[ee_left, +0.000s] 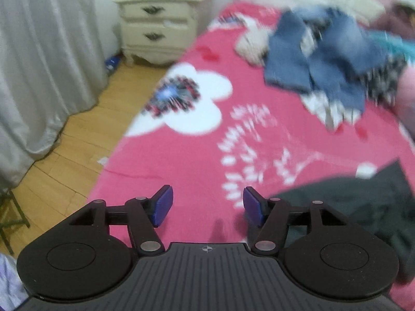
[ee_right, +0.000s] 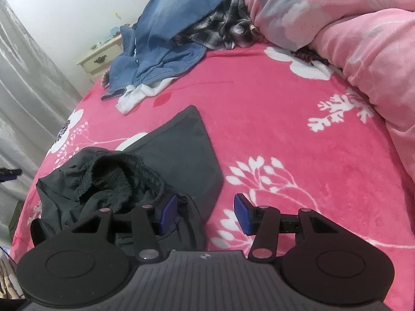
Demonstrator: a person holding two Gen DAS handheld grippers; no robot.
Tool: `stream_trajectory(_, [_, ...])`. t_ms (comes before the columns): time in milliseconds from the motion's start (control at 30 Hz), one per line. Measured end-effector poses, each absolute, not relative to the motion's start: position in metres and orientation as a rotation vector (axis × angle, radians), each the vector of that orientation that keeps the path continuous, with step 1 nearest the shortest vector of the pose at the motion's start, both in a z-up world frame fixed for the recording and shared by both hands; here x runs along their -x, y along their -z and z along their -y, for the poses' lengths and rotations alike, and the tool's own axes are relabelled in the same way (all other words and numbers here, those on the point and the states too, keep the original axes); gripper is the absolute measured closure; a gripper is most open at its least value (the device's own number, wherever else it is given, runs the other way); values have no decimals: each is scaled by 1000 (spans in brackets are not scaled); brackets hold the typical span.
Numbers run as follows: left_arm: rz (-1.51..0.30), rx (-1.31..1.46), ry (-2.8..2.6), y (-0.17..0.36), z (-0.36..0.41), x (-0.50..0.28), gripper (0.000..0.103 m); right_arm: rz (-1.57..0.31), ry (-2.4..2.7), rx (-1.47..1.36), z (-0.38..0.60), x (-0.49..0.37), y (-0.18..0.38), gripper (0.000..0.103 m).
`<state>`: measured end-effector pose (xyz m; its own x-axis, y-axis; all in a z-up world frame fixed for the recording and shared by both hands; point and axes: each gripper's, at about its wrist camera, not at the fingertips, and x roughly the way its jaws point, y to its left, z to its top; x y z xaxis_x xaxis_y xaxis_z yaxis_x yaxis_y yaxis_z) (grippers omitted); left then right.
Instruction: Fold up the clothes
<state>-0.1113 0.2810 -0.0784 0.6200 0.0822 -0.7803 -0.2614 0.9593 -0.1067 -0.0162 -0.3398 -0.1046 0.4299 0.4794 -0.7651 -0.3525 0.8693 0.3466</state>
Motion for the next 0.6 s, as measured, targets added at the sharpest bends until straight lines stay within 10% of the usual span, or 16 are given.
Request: stream_trajectory(600, [-897,-381,278,133,-49,30,37,-1004,-576,-118,327,16,106,51])
